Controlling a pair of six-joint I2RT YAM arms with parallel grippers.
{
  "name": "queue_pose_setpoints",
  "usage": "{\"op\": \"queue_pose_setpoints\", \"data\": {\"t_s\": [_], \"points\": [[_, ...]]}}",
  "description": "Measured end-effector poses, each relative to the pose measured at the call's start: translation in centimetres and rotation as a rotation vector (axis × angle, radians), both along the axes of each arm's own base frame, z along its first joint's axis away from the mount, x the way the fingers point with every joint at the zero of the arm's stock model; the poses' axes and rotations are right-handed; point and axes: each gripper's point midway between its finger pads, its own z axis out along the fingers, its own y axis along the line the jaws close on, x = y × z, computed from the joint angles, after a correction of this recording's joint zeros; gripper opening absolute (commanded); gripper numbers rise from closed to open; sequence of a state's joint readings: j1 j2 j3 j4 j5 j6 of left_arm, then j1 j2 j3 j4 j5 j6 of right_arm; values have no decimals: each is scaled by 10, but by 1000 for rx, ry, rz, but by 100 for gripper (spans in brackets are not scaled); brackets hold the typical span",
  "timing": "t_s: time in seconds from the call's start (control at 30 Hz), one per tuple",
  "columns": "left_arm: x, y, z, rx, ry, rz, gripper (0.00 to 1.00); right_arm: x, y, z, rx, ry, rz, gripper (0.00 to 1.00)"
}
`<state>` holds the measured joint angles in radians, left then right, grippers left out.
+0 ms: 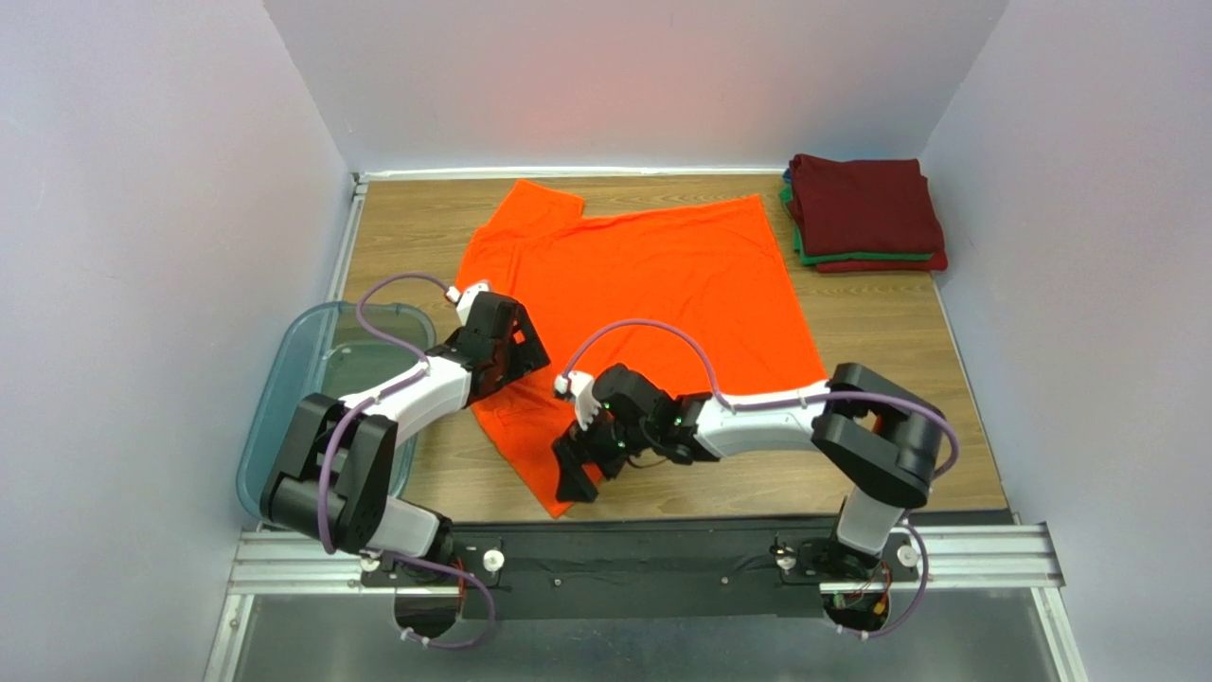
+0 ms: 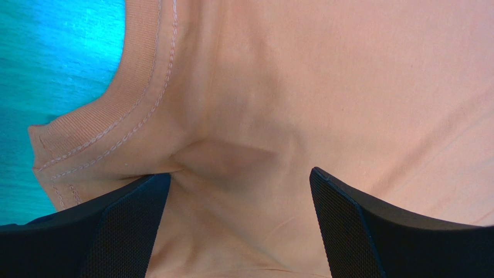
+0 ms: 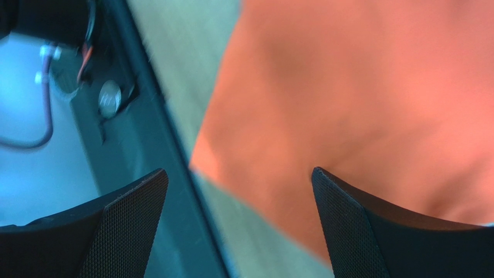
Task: Fold and stack the t-shirts
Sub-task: Flatten the tshirt out, then fold the tshirt
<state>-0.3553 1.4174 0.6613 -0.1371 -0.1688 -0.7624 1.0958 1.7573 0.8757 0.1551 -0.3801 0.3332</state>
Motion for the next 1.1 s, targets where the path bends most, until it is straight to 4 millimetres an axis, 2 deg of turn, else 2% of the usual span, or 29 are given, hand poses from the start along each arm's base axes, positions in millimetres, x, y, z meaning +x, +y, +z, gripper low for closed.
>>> {"op": "queue_pose_setpoints", "data": {"t_s": [0.13, 0.23, 0.33, 0.4, 0.53, 0.63, 0.7, 0.73, 0.8, 0.87, 0.93, 0.97, 1.03, 1.1], "points": [[4, -1, 0, 5, 4, 3, 98, -34, -10, 2, -9, 36, 27, 100], [5, 0, 0, 9, 6, 3, 98, -50, -20, 5, -22, 70, 24, 100], [4, 1, 0, 13, 14, 4, 98, -52, -25, 13, -19, 75, -2, 100], [3, 1, 0, 14, 18, 4, 98, -45, -24, 25, 0, 55, -46, 100], [-5, 0, 15, 8, 3, -5, 98, -21, -27, 56, 37, -10, -185, 100], [-8, -10, 44, -30, -70, -29, 98, 13, -41, 79, 60, -48, -357, 100], [-14, -21, 62, -63, -114, -50, 98, 46, -61, 91, 81, -47, -502, 100], [-20, -30, 73, -87, -141, -72, 98, 64, -75, 95, 88, -48, -577, 100], [-34, -45, 81, -127, -163, -112, 98, 98, -109, 98, 93, -47, -734, 100], [-57, -62, 79, -161, -147, -168, 98, 127, -149, 96, 73, -45, -901, 100], [-82, -77, 68, -185, -96, -213, 98, 142, -178, 92, 45, -44, -1014, 100], [-94, -77, 56, -183, -48, -215, 98, 146, -191, 89, 28, -42, -1062, 100], [-115, -86, 46, -184, 5, -255, 98, 153, -214, 82, -2, -26, -1147, 100], [-147, -93, 32, -173, 92, -300, 98, 160, -235, 78, -20, -13, -1218, 100]]}}
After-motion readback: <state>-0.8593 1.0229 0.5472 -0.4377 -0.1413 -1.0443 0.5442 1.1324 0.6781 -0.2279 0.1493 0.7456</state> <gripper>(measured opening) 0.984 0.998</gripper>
